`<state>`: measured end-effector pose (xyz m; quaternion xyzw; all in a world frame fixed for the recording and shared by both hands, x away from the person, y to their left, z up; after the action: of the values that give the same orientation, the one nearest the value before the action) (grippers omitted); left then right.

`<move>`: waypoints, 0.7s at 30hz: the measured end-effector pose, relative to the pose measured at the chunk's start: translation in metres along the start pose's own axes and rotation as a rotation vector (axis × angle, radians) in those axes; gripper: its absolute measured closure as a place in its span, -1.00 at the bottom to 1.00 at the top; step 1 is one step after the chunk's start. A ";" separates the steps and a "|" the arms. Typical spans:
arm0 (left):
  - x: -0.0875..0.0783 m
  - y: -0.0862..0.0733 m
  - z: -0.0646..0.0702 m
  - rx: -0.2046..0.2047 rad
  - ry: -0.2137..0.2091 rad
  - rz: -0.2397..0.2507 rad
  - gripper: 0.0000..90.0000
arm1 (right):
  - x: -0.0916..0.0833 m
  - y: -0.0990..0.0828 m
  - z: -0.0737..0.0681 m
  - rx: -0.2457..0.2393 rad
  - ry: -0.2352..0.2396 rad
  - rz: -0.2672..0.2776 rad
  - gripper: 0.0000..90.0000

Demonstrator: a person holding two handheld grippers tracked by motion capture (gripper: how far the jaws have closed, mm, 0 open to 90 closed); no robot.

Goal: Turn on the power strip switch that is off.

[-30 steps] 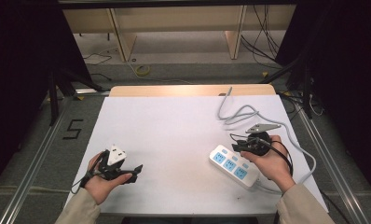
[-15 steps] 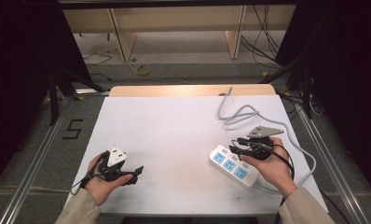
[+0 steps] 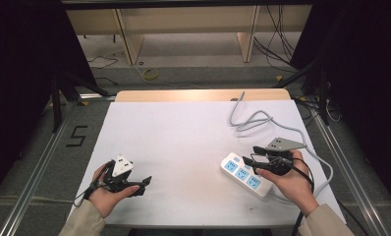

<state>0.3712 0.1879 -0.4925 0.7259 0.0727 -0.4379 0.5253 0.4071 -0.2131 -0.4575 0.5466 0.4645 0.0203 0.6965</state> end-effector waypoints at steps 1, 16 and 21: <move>0.000 0.000 0.000 0.000 -0.002 0.000 -0.64 | -0.001 -0.001 0.000 0.004 0.000 0.006 -0.09; -0.004 -0.002 0.002 -0.011 -0.018 0.005 -0.64 | -0.012 -0.017 -0.001 0.018 -0.003 0.028 -0.27; -0.005 -0.004 0.002 -0.011 -0.018 0.005 -0.64 | -0.018 -0.023 0.000 0.024 -0.007 0.036 -0.28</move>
<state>0.3648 0.1894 -0.4915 0.7192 0.0686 -0.4428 0.5310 0.3858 -0.2318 -0.4641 0.5631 0.4524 0.0255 0.6911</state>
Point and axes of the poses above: each handheld gripper's, and its own axes: x roughly forward along the jaws, y roughly out of its top, z roughly to its right, the point moved 6 cm from there along x, roughly forward along the jaws, and after that the axes turned 6 degrees about -z, right-handed, at the moved point
